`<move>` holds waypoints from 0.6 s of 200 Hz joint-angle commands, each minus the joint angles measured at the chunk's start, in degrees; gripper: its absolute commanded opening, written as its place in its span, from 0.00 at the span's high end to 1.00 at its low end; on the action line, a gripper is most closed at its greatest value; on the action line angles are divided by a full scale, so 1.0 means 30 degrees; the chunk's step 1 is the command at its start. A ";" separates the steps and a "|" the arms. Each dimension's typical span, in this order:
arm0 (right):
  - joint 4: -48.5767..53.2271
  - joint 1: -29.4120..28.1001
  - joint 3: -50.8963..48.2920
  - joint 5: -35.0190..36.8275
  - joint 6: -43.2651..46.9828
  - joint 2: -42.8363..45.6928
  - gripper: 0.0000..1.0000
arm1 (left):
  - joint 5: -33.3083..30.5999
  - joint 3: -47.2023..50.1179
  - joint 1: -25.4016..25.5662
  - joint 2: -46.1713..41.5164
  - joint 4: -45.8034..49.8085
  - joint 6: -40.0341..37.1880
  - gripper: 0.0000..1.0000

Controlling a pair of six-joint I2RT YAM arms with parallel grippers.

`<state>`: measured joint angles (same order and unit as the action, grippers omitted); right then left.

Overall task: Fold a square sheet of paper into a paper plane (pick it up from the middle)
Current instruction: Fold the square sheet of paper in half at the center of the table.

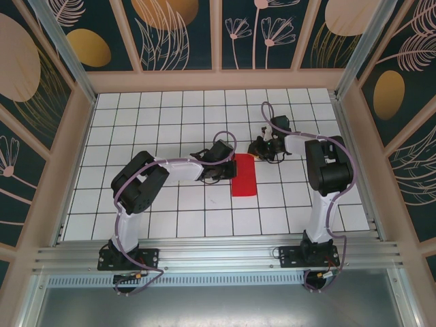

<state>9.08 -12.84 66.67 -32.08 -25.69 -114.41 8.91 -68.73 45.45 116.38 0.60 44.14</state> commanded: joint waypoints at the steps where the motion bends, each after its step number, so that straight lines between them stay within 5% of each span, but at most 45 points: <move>1: 0.1295 -0.0165 -0.0514 0.1027 0.0707 0.1494 0.82 | -0.0460 0.0732 0.0083 0.0553 0.2385 -0.0283 1.00; 43: 0.0734 -0.0305 -0.1466 -0.0812 0.0832 0.3130 0.81 | -0.0421 0.0703 0.0080 0.0636 0.2262 -0.0250 1.00; 120: -0.0653 -0.0337 -0.3766 0.0171 0.0066 0.1713 0.81 | -0.0353 0.0849 0.0084 0.0595 0.2202 -0.0266 1.00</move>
<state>7.60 -13.15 56.40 -33.54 -24.99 -107.46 8.93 -68.58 45.45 116.38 0.36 44.14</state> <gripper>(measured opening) 0.188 0.044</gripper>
